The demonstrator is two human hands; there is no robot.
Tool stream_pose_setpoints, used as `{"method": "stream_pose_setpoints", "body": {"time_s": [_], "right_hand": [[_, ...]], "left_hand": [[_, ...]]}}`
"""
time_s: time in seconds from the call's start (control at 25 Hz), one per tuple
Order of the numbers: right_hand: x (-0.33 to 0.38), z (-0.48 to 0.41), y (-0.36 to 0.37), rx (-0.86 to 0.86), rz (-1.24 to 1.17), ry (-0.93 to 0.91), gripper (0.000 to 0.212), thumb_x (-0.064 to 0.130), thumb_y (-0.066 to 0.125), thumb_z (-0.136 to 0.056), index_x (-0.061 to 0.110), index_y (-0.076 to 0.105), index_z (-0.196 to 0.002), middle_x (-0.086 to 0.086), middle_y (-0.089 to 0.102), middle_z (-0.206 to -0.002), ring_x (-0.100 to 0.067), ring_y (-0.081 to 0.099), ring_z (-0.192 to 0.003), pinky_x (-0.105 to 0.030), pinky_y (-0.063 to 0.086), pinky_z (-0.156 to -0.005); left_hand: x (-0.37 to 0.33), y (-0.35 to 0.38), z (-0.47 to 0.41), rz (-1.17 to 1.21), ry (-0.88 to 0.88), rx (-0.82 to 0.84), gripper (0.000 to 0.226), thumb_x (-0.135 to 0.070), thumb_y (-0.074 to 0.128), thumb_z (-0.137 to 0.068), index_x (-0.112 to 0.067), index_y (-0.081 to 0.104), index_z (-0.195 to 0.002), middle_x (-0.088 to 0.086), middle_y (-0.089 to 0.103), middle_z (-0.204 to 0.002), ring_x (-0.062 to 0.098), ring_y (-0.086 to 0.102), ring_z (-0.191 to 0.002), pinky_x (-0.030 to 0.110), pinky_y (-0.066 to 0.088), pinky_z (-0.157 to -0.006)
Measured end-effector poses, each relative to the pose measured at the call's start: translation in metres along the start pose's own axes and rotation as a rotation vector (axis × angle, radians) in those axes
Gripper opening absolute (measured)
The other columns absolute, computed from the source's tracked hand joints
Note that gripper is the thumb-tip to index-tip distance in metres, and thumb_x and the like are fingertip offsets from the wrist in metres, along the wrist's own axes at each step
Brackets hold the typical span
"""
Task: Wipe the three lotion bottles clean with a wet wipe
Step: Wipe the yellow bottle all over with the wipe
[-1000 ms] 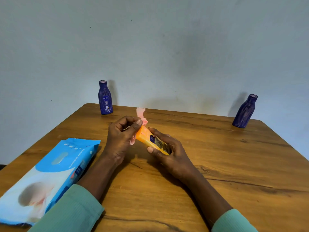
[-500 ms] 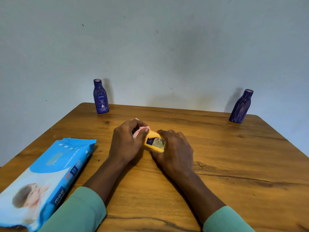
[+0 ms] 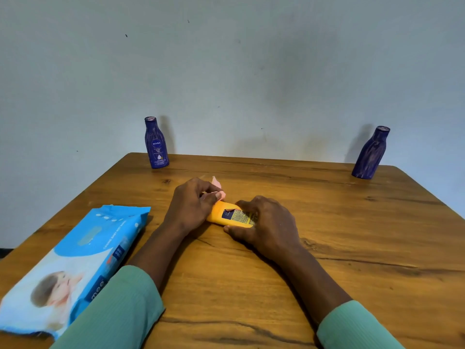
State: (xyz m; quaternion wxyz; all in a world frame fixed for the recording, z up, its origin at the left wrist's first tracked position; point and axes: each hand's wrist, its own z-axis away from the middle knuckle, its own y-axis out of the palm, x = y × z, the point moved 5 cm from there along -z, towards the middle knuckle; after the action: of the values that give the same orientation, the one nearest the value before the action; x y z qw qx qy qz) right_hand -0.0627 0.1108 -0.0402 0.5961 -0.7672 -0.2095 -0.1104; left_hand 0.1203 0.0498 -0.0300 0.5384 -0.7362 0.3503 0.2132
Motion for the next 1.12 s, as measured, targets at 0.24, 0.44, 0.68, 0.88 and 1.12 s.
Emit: {"method": "stream_pose_setpoints", "body": {"time_s": [0.24,0.44,0.68,0.88,1.12], "right_hand": [[-0.006,-0.003,0.004,0.019,-0.051,-0.032,0.074,0.07,0.074,-0.08,0.035,0.061,-0.143,0.01,0.05,-0.114,-0.009,0.046,-0.106,-0.03,0.046,-0.08],[-0.009,-0.01,0.009,0.082,-0.117,-0.063,0.077,0.061,0.078,-0.082,0.025,0.058,-0.147,0.006,0.051,-0.116,-0.011,0.047,-0.109,-0.029,0.045,-0.085],[-0.028,0.004,0.006,0.044,-0.078,0.054,0.092,0.073,0.077,-0.076,0.024,0.051,-0.15,0.001,0.055,-0.131,-0.016,0.052,-0.119,-0.033,0.051,-0.097],[-0.03,0.016,-0.003,0.034,0.019,0.073,0.079,0.084,0.067,-0.075,0.029,0.064,-0.131,0.005,0.07,-0.116,-0.013,0.06,-0.099,-0.034,0.054,-0.077],[-0.021,0.019,-0.003,0.073,-0.03,0.036,0.074,0.079,0.068,-0.078,0.033,0.061,-0.136,0.007,0.072,-0.116,-0.014,0.063,-0.102,-0.034,0.055,-0.079]], "left_hand": [[-0.009,-0.002,0.033,-0.038,0.142,0.156,0.02,-0.026,0.073,-0.095,-0.029,0.078,-0.114,-0.009,0.062,-0.1,0.006,0.058,-0.093,0.022,0.047,-0.07],[-0.015,0.0,0.017,-0.121,0.108,0.058,0.019,-0.029,0.072,-0.096,-0.024,0.08,-0.111,-0.008,0.065,-0.101,0.009,0.061,-0.101,0.022,0.045,-0.074],[-0.018,0.011,0.015,-0.325,0.112,-0.049,0.026,-0.031,0.067,-0.099,-0.018,0.075,-0.12,0.005,0.063,-0.111,0.014,0.057,-0.101,0.022,0.042,-0.075],[-0.037,0.017,0.053,-0.235,0.241,-0.009,0.023,-0.03,0.067,-0.099,-0.022,0.075,-0.118,-0.003,0.055,-0.1,0.009,0.052,-0.089,0.02,0.04,-0.068],[-0.023,0.002,0.043,-0.22,0.118,-0.111,0.024,-0.032,0.069,-0.098,-0.023,0.078,-0.118,0.004,0.067,-0.104,0.012,0.059,-0.09,0.024,0.046,-0.07]]}}
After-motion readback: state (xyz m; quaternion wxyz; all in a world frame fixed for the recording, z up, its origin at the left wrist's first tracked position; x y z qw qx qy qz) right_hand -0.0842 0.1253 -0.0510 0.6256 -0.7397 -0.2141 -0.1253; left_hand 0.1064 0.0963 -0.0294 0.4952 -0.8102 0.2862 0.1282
